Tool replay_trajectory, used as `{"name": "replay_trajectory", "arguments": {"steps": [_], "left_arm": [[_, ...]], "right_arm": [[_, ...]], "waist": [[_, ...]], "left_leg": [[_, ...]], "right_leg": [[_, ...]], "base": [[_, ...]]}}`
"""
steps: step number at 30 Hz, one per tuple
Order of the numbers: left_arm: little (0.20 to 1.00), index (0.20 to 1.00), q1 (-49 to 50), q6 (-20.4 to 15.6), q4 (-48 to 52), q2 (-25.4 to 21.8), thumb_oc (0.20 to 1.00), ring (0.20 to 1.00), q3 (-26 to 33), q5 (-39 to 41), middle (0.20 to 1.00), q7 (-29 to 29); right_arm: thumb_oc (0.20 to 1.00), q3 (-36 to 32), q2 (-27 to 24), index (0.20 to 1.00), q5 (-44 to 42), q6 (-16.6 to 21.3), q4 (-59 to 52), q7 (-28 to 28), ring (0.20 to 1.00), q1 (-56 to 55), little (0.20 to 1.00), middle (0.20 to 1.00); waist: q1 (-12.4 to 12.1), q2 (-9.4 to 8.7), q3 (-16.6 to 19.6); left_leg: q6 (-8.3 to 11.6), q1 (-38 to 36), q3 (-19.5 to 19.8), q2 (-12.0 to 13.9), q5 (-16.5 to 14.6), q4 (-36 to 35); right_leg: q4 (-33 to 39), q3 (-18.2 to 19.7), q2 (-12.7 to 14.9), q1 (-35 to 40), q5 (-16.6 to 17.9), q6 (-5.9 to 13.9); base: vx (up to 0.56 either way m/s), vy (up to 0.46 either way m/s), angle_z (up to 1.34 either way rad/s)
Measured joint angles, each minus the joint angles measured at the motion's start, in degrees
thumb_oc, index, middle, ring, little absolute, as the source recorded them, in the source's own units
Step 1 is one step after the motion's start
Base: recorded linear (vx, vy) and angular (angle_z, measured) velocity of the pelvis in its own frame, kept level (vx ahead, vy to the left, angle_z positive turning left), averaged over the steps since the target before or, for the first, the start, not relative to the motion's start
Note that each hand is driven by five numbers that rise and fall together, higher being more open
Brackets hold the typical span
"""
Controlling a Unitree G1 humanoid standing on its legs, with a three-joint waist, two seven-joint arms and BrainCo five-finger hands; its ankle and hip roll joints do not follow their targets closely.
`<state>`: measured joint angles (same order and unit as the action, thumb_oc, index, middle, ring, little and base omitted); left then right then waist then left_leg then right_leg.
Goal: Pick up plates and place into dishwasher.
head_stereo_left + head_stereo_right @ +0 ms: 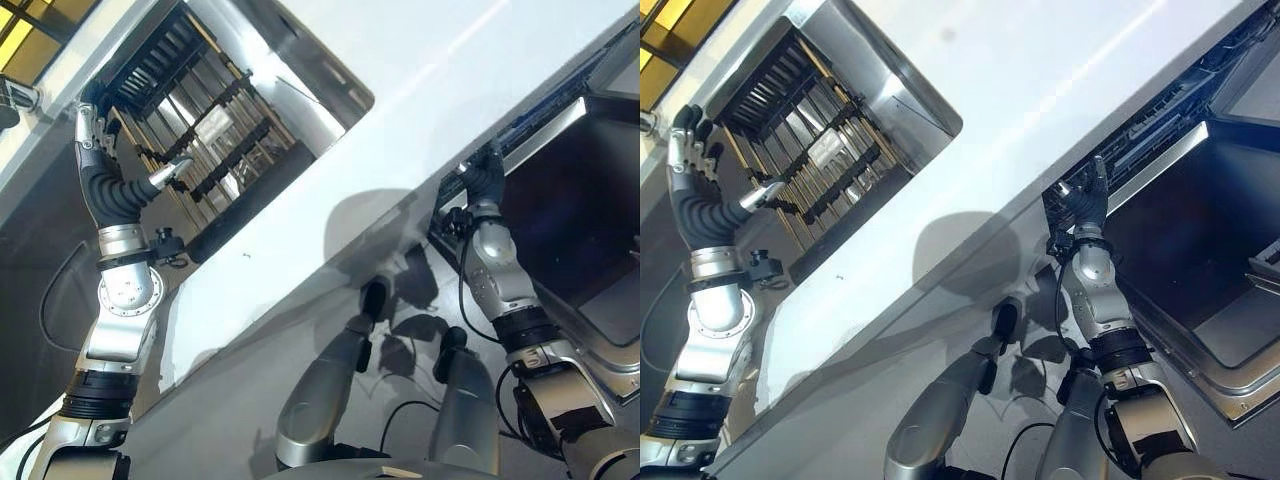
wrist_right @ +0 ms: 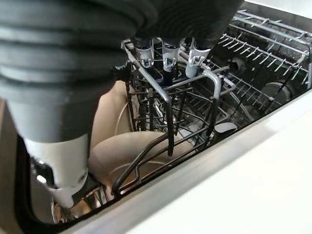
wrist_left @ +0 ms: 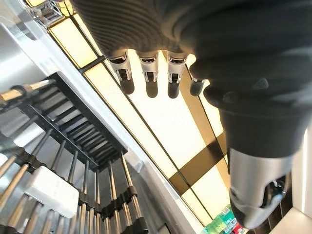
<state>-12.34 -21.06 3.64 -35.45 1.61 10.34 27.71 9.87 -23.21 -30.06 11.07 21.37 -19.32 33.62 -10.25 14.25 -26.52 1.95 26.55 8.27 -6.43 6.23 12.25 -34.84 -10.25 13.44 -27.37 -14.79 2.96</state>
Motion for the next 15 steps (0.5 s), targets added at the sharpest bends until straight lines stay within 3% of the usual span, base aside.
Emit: {"name": "replay_trajectory", "arguments": {"steps": [9,15], "left_arm": [[1.0,1.0,1.0,-0.8,-0.5,0.2,1.0,1.0,-0.4,0.7,1.0,-0.8],[1.0,1.0,2.9,-0.6,0.7,0.3,1.0,1.0,-0.4,0.7,1.0,-0.6]], "right_arm": [[1.0,0.2,-0.8,1.0,0.8,-1.6,0.3,-0.1,1.0,0.1,1.0,1.0],[1.0,0.3,-3.0,1.0,11.5,-8.4,-2.0,-3.9,1.0,0.0,1.0,1.0]], "waist": [[1.4,-0.01,0.0],[1.7,-0.21,-0.1]], "left_leg": [[-0.76,-1.2,-0.8,-0.8,0.5,-0.5],[-1.69,-1.2,-3.8,-0.6,0.2,-0.5]], "right_leg": [[-0.4,1.1,1.0,0.2,0.1,0.64],[0.8,4.6,0.4,-1.0,1.4,1.29]], "base": [[-0.07,0.052,-0.01],[-0.08,0.027,-0.26]]}}
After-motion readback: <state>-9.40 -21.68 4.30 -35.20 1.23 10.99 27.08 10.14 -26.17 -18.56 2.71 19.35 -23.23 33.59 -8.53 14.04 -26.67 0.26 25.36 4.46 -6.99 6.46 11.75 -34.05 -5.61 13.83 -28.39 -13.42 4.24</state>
